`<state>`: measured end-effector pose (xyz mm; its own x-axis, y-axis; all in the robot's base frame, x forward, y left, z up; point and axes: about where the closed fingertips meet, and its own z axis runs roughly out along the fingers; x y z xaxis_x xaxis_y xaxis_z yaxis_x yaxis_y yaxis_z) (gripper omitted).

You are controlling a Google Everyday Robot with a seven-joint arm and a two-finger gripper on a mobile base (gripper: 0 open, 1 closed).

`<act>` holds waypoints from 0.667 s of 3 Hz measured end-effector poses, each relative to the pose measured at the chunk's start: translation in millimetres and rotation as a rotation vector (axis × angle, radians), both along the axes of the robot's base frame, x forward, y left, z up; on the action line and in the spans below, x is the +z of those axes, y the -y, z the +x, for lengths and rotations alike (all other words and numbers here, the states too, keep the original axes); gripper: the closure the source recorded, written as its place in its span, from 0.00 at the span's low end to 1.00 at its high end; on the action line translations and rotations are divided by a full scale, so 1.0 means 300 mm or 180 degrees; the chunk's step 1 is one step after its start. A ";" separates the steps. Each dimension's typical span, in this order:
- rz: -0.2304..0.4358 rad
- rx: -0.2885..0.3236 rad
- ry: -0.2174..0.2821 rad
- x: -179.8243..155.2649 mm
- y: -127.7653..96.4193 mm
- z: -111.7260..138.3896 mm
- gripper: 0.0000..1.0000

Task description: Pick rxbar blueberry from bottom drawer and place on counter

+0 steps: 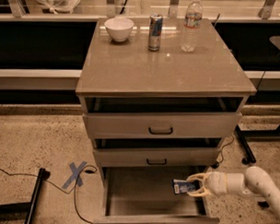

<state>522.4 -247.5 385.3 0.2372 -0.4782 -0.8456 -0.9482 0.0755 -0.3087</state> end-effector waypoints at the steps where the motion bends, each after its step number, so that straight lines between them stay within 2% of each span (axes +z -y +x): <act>1: -0.0237 -0.0145 0.0027 0.191 0.063 -0.043 1.00; 2: -0.0436 -0.0158 0.0143 0.406 0.115 -0.073 1.00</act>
Offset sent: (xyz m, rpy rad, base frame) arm -0.0326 -0.0617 0.2071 -0.2223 -0.0970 -0.0637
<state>500.5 -281.9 507.0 0.2466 -0.6005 -0.7607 -0.9293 0.0762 -0.3614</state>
